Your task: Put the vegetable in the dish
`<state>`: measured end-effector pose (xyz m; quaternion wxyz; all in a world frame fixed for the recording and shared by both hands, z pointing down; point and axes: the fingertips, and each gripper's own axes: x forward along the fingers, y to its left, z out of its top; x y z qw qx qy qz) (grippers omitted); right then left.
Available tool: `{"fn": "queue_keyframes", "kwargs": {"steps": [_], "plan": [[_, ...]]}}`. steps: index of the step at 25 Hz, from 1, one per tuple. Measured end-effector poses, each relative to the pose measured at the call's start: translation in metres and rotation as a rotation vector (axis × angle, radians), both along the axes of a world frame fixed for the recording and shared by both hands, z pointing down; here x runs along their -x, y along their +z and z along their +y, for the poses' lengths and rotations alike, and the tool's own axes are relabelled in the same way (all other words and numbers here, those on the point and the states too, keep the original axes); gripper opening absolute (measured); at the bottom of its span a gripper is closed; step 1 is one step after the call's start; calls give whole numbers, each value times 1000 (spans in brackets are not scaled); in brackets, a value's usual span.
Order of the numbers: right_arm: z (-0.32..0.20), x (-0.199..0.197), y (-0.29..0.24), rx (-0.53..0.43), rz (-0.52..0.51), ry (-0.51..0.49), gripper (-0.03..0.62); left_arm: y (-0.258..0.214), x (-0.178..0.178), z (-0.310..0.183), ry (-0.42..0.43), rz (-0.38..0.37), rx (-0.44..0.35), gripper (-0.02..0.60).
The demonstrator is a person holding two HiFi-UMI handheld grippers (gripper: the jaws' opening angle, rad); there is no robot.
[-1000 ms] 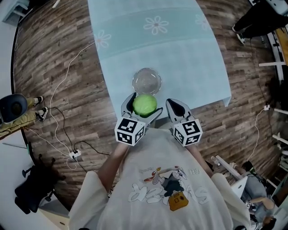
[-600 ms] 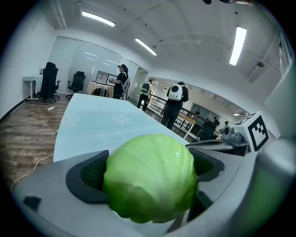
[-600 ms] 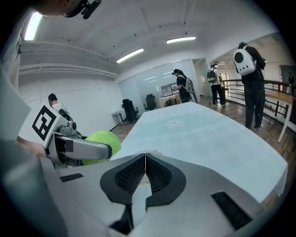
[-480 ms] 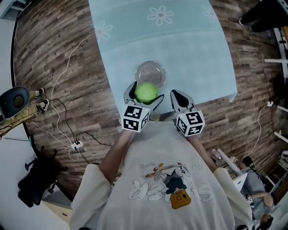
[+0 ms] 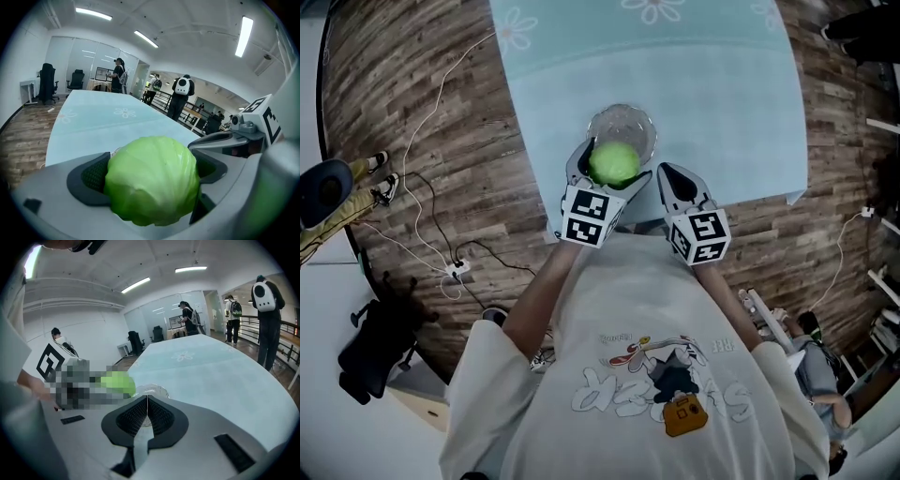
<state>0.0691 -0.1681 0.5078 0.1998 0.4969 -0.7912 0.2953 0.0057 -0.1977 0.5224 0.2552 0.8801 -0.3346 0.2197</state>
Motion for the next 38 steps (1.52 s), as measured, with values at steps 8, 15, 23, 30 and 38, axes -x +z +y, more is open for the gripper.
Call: {"fn": "queue_keyframes", "kwargs": {"steps": [8, 15, 23, 30, 38], "plan": [[-12, -4, 16, 36, -19, 6, 23, 18, -9, -12, 35, -28, 10, 545], [-10, -11, 28, 70, -29, 11, 23, 38, -17, -23, 38, -61, 16, 545], [-19, -10, 37, 85, -56, 20, 23, 73, -15, -29, 26, -151, 61, 545], [-26, -15, 38, 82, -56, 9, 23, 87, -17, -36, 2, -215, 65, 545], [-23, -24, 39, 79, -47, -11, 23, 107, -19, -36, 12, -305, 105, 545]]}}
